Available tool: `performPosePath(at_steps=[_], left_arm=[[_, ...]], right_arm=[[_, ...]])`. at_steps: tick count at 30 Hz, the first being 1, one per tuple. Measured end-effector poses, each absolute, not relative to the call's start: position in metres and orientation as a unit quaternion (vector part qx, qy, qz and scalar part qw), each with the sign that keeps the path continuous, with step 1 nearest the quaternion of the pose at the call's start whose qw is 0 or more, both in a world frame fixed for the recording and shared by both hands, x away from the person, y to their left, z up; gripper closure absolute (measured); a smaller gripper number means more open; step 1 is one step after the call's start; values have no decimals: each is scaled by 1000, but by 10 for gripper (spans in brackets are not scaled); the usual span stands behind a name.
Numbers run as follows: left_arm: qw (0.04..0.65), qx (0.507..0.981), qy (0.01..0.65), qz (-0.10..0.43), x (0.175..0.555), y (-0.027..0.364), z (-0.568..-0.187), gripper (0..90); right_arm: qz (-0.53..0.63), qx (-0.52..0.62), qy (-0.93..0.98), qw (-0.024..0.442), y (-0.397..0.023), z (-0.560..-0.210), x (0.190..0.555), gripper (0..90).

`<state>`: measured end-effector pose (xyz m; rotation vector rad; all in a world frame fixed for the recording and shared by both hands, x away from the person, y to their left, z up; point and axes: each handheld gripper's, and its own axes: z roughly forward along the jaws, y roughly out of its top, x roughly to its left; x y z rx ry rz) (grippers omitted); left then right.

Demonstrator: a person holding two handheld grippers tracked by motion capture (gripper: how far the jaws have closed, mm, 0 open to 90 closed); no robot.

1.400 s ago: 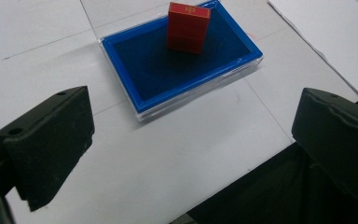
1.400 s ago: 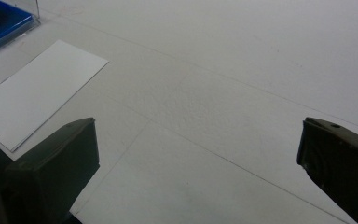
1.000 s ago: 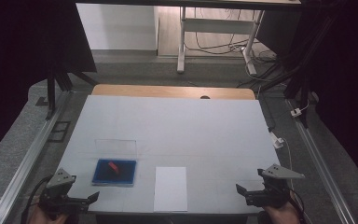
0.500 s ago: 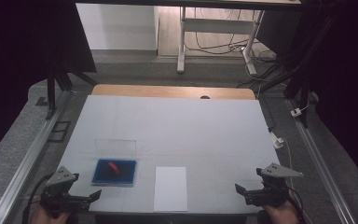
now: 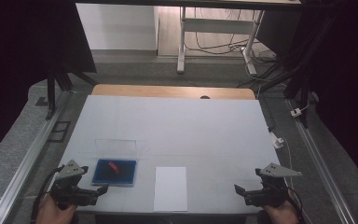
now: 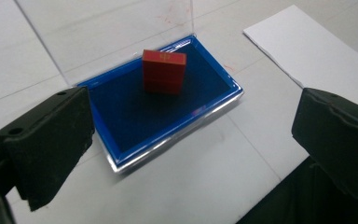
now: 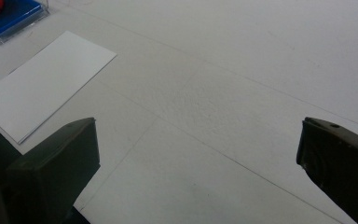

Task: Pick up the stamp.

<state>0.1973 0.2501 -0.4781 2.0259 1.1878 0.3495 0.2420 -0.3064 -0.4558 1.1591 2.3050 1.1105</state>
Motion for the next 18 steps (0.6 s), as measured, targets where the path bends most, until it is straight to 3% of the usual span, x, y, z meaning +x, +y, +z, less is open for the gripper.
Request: performPosePath(at_steps=[18], left_arm=[[355, 801, 459, 147, 231, 230, -487, 0]], right_arm=[[386, 399, 816, 160, -305, -456, 242, 0]])
